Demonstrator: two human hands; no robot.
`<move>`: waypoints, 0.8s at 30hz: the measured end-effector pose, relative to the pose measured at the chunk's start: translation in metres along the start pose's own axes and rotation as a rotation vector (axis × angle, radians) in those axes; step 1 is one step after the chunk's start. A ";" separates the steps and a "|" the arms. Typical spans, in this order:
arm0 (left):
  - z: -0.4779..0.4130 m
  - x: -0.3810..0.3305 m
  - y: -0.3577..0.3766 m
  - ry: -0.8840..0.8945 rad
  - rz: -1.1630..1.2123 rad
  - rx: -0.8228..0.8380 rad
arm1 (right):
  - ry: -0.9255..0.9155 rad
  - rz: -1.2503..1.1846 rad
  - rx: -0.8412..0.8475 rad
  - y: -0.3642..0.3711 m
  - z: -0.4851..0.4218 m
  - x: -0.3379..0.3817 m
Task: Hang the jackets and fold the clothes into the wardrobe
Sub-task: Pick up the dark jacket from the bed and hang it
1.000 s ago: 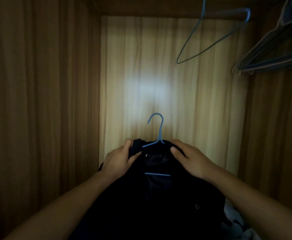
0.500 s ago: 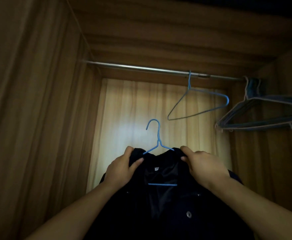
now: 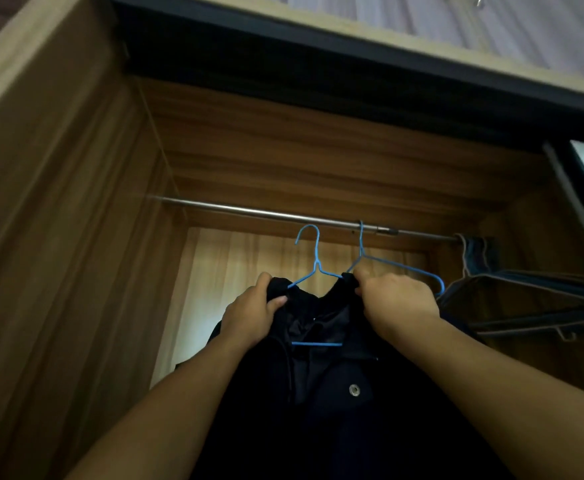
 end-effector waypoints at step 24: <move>-0.134 -0.021 0.053 -0.053 0.051 0.100 | 0.084 0.337 0.084 -0.009 -0.120 -0.009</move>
Point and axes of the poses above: each hand's wrist, its own z-axis away from the middle knuckle, its own y-axis out of the palm, x = y × z, the point moved 9 cm from there along -z, towards the middle knuckle, and after that the axes turned 12 degrees about -z, right-handed, at the moved point
